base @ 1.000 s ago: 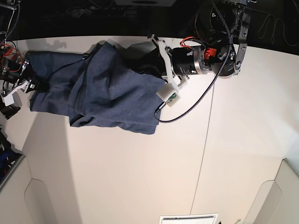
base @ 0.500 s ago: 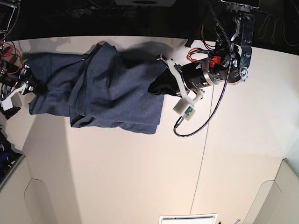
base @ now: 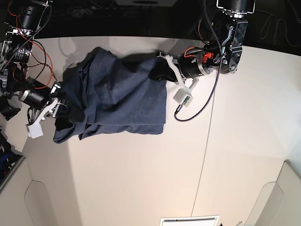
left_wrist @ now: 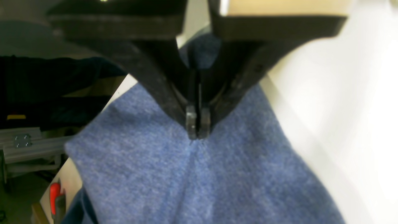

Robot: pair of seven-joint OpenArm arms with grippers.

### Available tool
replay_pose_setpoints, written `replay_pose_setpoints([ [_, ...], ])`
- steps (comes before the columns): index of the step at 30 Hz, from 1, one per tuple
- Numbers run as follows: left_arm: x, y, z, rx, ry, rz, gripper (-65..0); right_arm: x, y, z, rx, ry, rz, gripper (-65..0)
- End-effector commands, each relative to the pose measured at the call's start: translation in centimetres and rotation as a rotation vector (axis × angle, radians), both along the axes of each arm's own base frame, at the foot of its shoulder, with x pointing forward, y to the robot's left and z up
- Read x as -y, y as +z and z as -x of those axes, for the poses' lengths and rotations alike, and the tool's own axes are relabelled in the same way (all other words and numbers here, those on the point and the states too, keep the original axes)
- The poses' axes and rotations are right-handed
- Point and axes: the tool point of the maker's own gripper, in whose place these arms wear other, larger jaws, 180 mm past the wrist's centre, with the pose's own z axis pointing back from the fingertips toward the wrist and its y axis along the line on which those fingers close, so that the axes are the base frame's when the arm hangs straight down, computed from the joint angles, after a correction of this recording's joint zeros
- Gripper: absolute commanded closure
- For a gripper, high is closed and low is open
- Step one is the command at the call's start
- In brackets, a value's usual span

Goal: Layout the t-shirt on the table in an organized manner, then fold the t-shirt properly

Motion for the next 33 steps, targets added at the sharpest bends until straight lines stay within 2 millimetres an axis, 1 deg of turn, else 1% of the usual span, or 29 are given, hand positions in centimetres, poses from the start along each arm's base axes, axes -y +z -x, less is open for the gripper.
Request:
replay_pose_setpoints([
  [1,0.2,0.9,-0.7,0.032,0.003,0.021,0.0,-1.3,2.3,-1.0,0.079,0.013,-0.039,0.0],
  [4,0.2,0.9,-0.7,0.032,0.003,0.021,0.0,-5.3,3.2,-0.7,0.107,0.084,-0.078,0.0],
  [9,0.2,0.9,-0.7,0.032,0.003,0.021,0.0,-11.5,2.2,0.4,0.099,0.215,-0.052,0.0],
  [12,0.2,0.9,-0.7,0.031,0.003,0.021,0.0,-14.4,1.7,0.9,0.115,0.271,-0.013,0.0],
  [14,0.2,0.9,-0.7,0.031,0.003,0.021,0.0,-15.7,1.2,1.1,0.128,0.299,0.030,0.0],
  [19,0.2,0.9,-0.7,0.031,0.004,0.021,0.0,-17.5,-0.8,1.7,0.130,0.338,0.173,0.0],
  [23,0.2,0.9,-0.7,0.031,0.004,0.022,0.0,-17.5,-2.3,1.3,0.115,0.301,0.295,0.0],
  [26,0.3,1.1,-0.8,0.031,0.010,0.036,0.0,-17.6,-2.7,1.1,0.124,0.287,0.345,0.0],
  [30,0.6,1.9,-1.2,0.032,0.035,0.096,0.0,-18.3,-3.0,1.4,0.146,0.313,0.380,0.0],
  [33,0.8,2.6,-1.6,0.038,0.049,0.133,0.0,-18.9,-3.5,1.1,0.126,0.288,0.382,0.0],
])
